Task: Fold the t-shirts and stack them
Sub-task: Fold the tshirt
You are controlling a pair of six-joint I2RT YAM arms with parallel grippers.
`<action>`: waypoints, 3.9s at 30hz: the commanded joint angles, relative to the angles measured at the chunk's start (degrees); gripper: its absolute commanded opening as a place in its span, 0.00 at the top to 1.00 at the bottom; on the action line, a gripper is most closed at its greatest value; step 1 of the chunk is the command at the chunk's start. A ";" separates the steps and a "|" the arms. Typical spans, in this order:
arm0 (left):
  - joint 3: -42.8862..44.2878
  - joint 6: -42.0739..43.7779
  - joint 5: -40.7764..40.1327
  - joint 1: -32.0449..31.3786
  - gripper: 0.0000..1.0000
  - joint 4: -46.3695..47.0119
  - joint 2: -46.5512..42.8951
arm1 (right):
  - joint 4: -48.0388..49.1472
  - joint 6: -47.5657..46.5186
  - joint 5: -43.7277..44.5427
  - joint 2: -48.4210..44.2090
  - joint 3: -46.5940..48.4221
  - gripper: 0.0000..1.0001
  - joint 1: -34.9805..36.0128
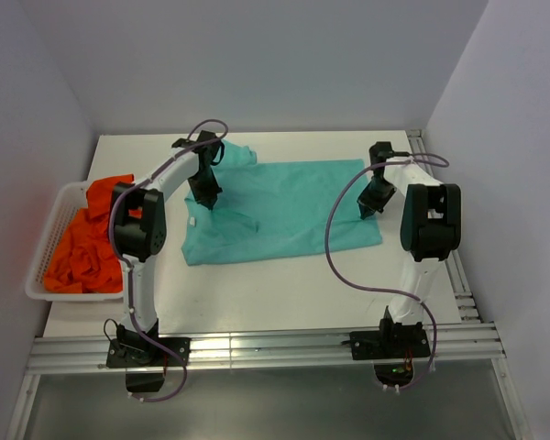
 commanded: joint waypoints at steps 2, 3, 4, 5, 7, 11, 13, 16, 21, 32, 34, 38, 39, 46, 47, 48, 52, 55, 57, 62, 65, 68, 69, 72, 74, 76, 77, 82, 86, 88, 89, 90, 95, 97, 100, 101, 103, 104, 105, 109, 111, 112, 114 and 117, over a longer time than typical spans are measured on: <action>3.19 0.80 -2.20 0.38 1.00 -1.74 -5.90 | -2.42 -0.40 2.17 -3.45 3.81 1.00 0.20; 3.19 0.80 -2.20 0.55 1.00 -1.83 -6.17 | -2.77 -0.31 2.44 -3.63 4.50 1.00 0.20; 3.27 0.72 -2.20 0.64 1.00 -1.92 -6.43 | -2.95 -0.40 2.62 -3.71 4.86 1.00 0.20; 3.28 0.63 -2.29 0.73 1.00 -1.92 -6.78 | -3.39 -0.40 2.62 -3.80 5.04 1.00 0.20; 3.28 0.63 -2.38 0.90 1.00 -1.92 -6.96 | -3.83 -0.49 3.06 -3.89 6.00 1.00 0.12; 2.66 0.63 -2.56 1.34 1.00 -1.92 -7.14 | -4.88 -0.31 3.93 -3.45 7.06 1.00 0.12; 2.22 0.54 -2.56 1.60 1.00 -1.65 -7.31 | -5.15 -0.31 4.29 -3.28 7.67 1.00 -0.06; 2.05 0.71 -2.64 2.04 1.00 -1.39 -7.31 | -5.50 -0.31 4.81 -2.84 8.11 1.00 -0.24; 3.27 1.07 -2.73 2.66 1.00 -1.30 -5.38 | -5.59 -0.31 5.08 -1.61 8.73 1.00 -0.24; 11.18 2.30 -2.56 3.45 1.00 -1.83 2.79 | -6.64 0.22 4.99 3.48 13.38 1.00 -0.32; 13.29 2.39 -2.91 3.63 1.00 -2.27 5.06 | -7.60 0.39 4.90 5.06 14.70 1.00 -0.41; 16.46 1.95 -3.69 4.42 0.27 -4.11 6.05 | -9.98 0.57 5.43 6.48 19.70 0.00 -0.41; 17.07 2.21 -3.96 4.68 0.20 -3.24 5.26 | -10.33 0.74 5.78 6.22 20.33 0.00 -0.41; 21.99 2.21 1.47 10.73 0.05 1.67 1.12 | -13.49 0.65 6.58 1.04 26.04 0.00 -0.59; 24.08 2.21 3.49 11.70 0.07 1.77 1.99 | -13.41 0.48 6.22 0.42 26.92 0.00 -0.67; 24.98 1.78 4.73 13.37 0.08 1.95 3.13 | -13.32 0.39 5.61 -0.19 27.18 0.00 -0.76; 26.39 -0.60 8.51 15.67 0.09 10.00 7.45 | -12.62 0.48 3.33 -2.83 25.70 0.00 -1.38; 30.24 -0.78 11.06 15.84 0.06 14.24 10.69 | -12.36 0.65 2.53 -4.15 22.63 0.00 -1.29; 33.85 -2.35 17.43 16.54 0.06 17.58 15.07 | -11.74 0.74 1.83 -5.46 20.52 0.00 -1.29; 37.55 -8.32 23.98 17.95 0.09 23.91 22.65 | -9.81 0.66 0.95 -7.67 14.71 0.00 -1.29; 38.87 -10.79 26.18 17.95 0.09 27.43 26.25 | -9.54 0.39 0.60 -8.81 12.87 0.00 -1.29; 40.71 -12.29 28.11 17.78 0.11 28.40 29.86 | -9.10 0.22 0.68 -10.04 11.37 0.00 -1.38; 40.98 -12.29 28.21 17.52 0.12 28.14 31.17 | -9.02 0.30 0.77 -10.39 11.02 0.00 -1.29; 39.93 -11.41 27.94 16.46 0.16 27.70 31.71 | -8.58 0.39 0.51 -10.83 10.05 0.00 -1.29; 38.27 -10.54 27.77 16.11 0.21 27.35 31.27 | -8.31 0.48 0.51 -10.92 9.44 0.00 -1.29; 37.64 -9.48 27.68 15.23 0.27 26.30 30.92 | -7.88 0.57 0.77 -10.66 9.35 0.00 -1.29; 37.21 -8.26 27.68 14.97 0.30 24.56 30.83 | -7.79 0.57 0.77 -10.48 9.35 0.00 -1.38; 30.98 -5.35 26.10 13.21 0.48 22.52 27.94 | -7.35 0.65 0.86 -8.73 11.54 0.00 -1.55; 27.01 -3.68 24.69 12.77 0.60 21.81 26.18 | -5.86 0.65 1.56 -5.04 15.40 0.00 -1.90; 27.79 -3.07 24.17 12.77 0.61 21.03 26.26 | -4.46 1.00 0.25 -0.57 19.77 0.00 -2.34; 28.15 -2.89 24.08 12.77 0.62 20.76 26.44 | -3.84 1.01 -0.54 1.19 21.63 0.00 -2.43; 28.41 -2.71 23.90 12.77 0.63 20.58 26.70 | -3.22 1.09 -1.42 4.86 25.48 0.00 -2.69; 28.33 -2.27 24.25 12.86 0.84 20.06 26.96 | -1.98 1.71 -5.12 17.71 40.61 0.01 -3.57; 27.97 -2.27 24.51 12.94 0.85 20.32 26.53 | -0.85 2.06 -6.51 23.25 46.51 0.02 -4.01; 26.66 -2.10 24.34 13.03 0.87 20.41 25.47 | 3.09 3.29 -7.92 28.00 49.16 0.03 -4.19; 26.13 -1.92 24.08 13.03 0.87 20.23 24.95 | 4.33 3.55 -8.71 29.58 49.33 0.03 -4.19; 25.34 -1.75 23.73 12.94 0.87 20.06 24.24 | 7.15 4.43 -8.90 30.82 50.21 0.03 -4.19; 24.47 -1.40 23.55 13.03 0.87 20.06 23.98 | 7.85 4.70 -8.90 31.35 50.56 0.03 -4.28; 23.85 -1.22 23.29 12.94 0.88 19.71 23.37 | 8.47 4.87 -8.55 32.31 51.26 0.04 -4.19; 19.63 -0.34 22.76 12.94 0.91 20.05 21.34 | 11.28 6.54 -8.81 34.51 52.94 0.05 -4.19; 17.17 0.19 22.50 12.94 0.92 20.32 20.20 | 9.80 6.63 -8.37 36.18 56.43 0.07 -4.19; 15.94 0.19 22.32 12.94 0.93 20.75 19.85 | 9.44 7.33 -8.72 36.36 56.54 0.07 -4.19; 15.49 0.19 22.23 12.94 0.93 20.85 19.32 | 9.27 7.95 -9.42 36.10 54.71 0.09 -4.10; 15.58 -0.16 22.49 12.94 0.94 21.02 19.32 | 8.92 7.25 -9.86 35.48 53.38 0.12 -3.14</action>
